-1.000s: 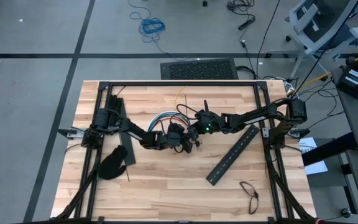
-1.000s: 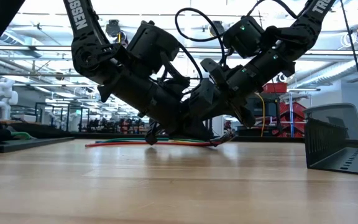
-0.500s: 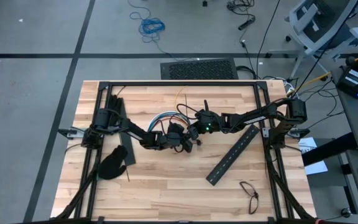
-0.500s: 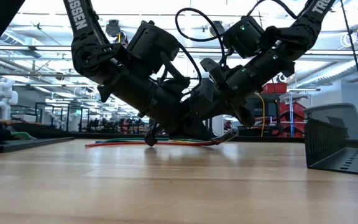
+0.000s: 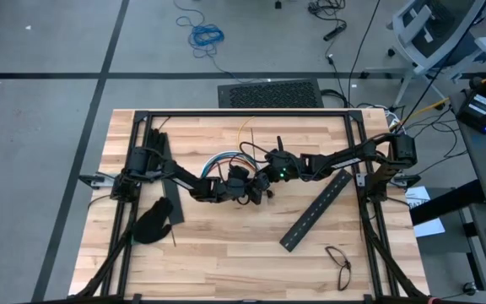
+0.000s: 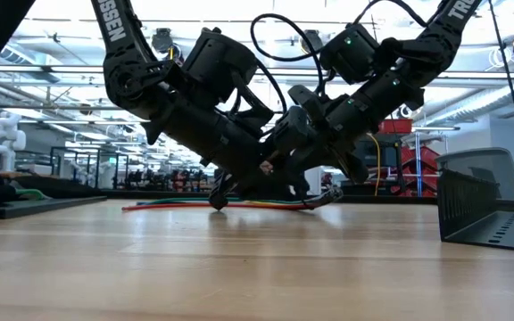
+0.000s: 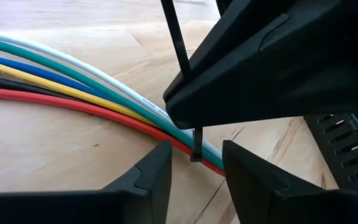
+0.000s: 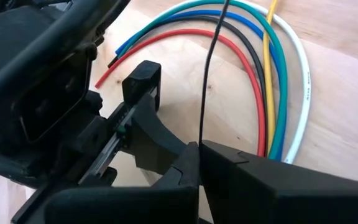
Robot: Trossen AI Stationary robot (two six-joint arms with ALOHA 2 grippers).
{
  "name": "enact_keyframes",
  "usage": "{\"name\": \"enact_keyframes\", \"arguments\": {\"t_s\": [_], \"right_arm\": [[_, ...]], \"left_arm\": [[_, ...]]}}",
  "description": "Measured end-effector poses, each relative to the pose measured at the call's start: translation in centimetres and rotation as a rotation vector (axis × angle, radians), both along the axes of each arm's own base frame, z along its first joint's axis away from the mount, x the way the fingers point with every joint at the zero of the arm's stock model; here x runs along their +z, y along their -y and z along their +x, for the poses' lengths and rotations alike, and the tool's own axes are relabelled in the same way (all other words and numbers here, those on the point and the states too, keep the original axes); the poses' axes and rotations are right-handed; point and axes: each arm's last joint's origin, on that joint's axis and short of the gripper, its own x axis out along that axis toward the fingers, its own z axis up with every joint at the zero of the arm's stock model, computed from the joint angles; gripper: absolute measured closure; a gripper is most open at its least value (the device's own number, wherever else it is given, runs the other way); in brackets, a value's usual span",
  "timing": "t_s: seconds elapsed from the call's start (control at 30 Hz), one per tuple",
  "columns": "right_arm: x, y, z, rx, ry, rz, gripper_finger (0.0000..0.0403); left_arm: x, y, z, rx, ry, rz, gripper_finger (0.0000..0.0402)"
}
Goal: Ziptie cables
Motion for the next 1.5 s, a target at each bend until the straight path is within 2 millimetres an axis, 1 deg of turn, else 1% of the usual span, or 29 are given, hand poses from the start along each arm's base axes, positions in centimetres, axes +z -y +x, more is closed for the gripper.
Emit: {"name": "enact_keyframes", "arguments": {"t_s": [0.07,0.2,0.3,0.47,0.57,0.9,0.97,1.07,1.13,1.5], "right_arm": [[0.0,0.0,0.0,0.0,0.0,0.0,0.0403],[0.01,0.0,0.0,0.0,0.0,0.0,0.0403],[0.01,0.0,0.01,0.0,0.0,0.0,0.0403],[0.0,0.01,0.0,-0.003,0.0,-0.003,0.0403],[0.0,0.01,0.0,-0.003,0.0,-0.002,0.0403],[-0.01,0.01,-0.01,-0.002,-0.003,-0.002,0.0403],[-0.01,0.01,-0.01,-0.002,-0.002,-0.002,0.0403],[0.0,0.0,0.0,-0.001,-0.001,-0.001,0.0403],[-0.01,0.0,-0.01,0.0,-0.001,0.0,0.0403],[-0.01,0.0,0.0,0.0,-0.002,0.0,0.0403]], "left_arm": [[-0.01,0.0,0.0,-0.001,-0.002,0.002,0.0254],[-0.15,0.01,-0.06,-0.003,-0.024,0.007,0.0254],[-0.38,-0.08,-0.26,0.023,-0.062,0.021,0.0275],[-0.35,-0.08,-0.26,0.026,-0.057,0.021,0.0322],[-0.31,-0.09,-0.24,0.026,-0.049,0.022,0.0332],[-0.34,-0.07,-0.22,0.017,-0.051,0.04,0.0339],[-0.35,-0.07,-0.22,0.017,-0.052,0.04,0.0353],[-0.34,-0.09,-0.22,0.024,-0.05,0.043,0.0387],[-0.35,-0.1,-0.23,0.027,-0.05,0.045,0.0397],[-0.25,-0.14,-0.17,0.04,-0.033,0.046,0.0368]]}}
